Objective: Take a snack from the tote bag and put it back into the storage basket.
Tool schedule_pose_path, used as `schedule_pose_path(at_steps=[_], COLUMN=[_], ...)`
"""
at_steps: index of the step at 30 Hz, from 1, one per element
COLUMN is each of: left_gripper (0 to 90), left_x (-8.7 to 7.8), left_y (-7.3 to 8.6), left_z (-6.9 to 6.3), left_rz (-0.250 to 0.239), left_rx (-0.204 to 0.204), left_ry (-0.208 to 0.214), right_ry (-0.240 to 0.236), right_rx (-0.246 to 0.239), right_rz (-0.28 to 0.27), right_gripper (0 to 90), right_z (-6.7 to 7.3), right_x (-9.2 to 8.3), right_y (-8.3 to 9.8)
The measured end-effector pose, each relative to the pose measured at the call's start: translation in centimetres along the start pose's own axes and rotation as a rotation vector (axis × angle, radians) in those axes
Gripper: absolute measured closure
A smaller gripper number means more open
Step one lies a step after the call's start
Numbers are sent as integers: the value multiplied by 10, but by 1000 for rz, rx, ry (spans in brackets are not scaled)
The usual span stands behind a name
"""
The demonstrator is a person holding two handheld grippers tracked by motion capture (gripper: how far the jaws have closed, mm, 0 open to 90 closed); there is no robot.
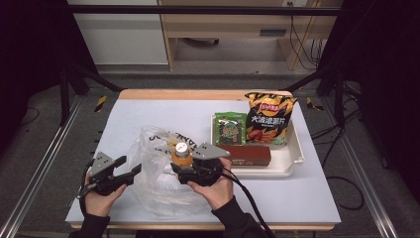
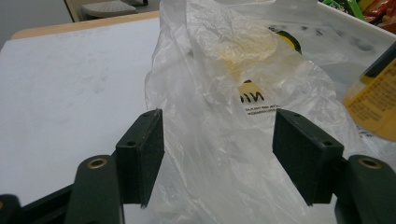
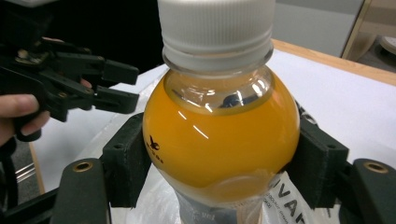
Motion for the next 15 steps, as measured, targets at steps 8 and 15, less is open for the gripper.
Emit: schedule_pose_path(at_steps=[8,15], left_gripper=[339,338], left_x=[0,-1], left_y=[0,-1], left_z=[0,1], left_rz=[-3,-6], left_rx=[-2,-5], left_ry=[-2,-4], right_ry=[-1,5], right_rx=[-18,-17], right_rz=[-12,-35], right_gripper=[304,304], right_z=[-1,-8], right_x=[-14,-26], right_y=[-22,-36])
Point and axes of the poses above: each handheld gripper's, and its own axes: x roughly forward along the jaws, y roughly out of its underside, z roughly to its left, the point moved 2 cm from there along x, roughly forward along the jaws, and after that the axes turned 8 degrees about -z, right-handed, at the moved point
